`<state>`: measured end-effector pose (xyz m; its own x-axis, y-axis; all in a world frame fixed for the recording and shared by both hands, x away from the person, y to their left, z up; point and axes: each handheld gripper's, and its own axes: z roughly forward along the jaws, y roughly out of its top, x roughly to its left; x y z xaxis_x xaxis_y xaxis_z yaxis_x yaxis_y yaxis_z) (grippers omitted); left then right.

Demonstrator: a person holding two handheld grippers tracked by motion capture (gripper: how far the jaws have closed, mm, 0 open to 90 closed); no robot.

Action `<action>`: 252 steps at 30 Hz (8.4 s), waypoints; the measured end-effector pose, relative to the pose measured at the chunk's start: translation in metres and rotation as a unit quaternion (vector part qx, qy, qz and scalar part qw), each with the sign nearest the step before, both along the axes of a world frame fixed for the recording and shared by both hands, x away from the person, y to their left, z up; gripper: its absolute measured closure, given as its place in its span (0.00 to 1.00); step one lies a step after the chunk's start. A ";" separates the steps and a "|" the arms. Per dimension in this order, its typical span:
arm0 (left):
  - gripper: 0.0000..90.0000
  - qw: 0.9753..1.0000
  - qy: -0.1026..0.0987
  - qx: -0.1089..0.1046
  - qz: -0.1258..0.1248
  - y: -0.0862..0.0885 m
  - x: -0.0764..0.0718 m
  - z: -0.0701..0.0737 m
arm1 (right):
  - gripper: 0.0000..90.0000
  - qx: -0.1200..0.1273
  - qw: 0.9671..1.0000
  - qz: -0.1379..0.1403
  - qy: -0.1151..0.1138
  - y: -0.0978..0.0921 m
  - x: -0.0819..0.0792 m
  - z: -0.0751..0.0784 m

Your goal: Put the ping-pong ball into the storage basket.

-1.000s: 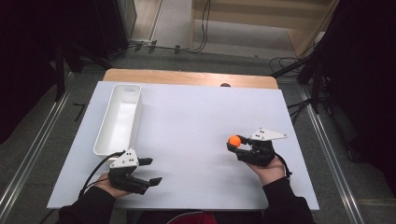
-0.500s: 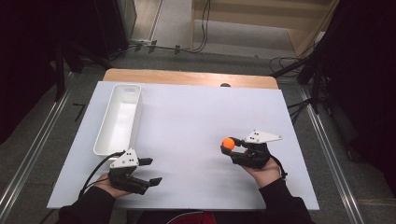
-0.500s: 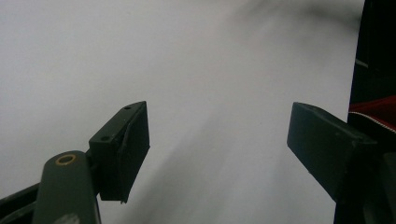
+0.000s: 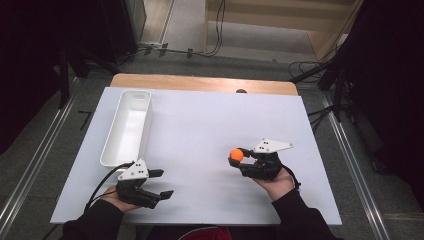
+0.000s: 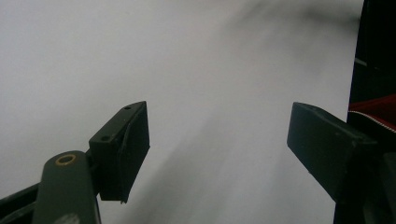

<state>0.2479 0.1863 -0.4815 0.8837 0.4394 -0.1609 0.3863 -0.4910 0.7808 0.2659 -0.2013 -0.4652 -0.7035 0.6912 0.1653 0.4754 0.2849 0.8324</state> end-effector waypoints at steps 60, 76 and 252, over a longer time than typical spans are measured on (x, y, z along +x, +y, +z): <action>0.24 1.000 -0.001 -0.005 0.002 0.005 0.000 0.000 | 0.53 0.011 0.998 0.063 0.015 0.059 0.031 0.033; 0.24 1.000 0.003 -0.013 -0.005 0.005 0.002 0.000 | 0.53 0.019 0.997 0.076 0.013 0.081 0.042 0.041; 0.24 1.000 -0.002 0.002 -0.018 0.004 0.000 0.000 | 0.53 0.010 0.987 0.160 0.016 0.288 0.133 0.050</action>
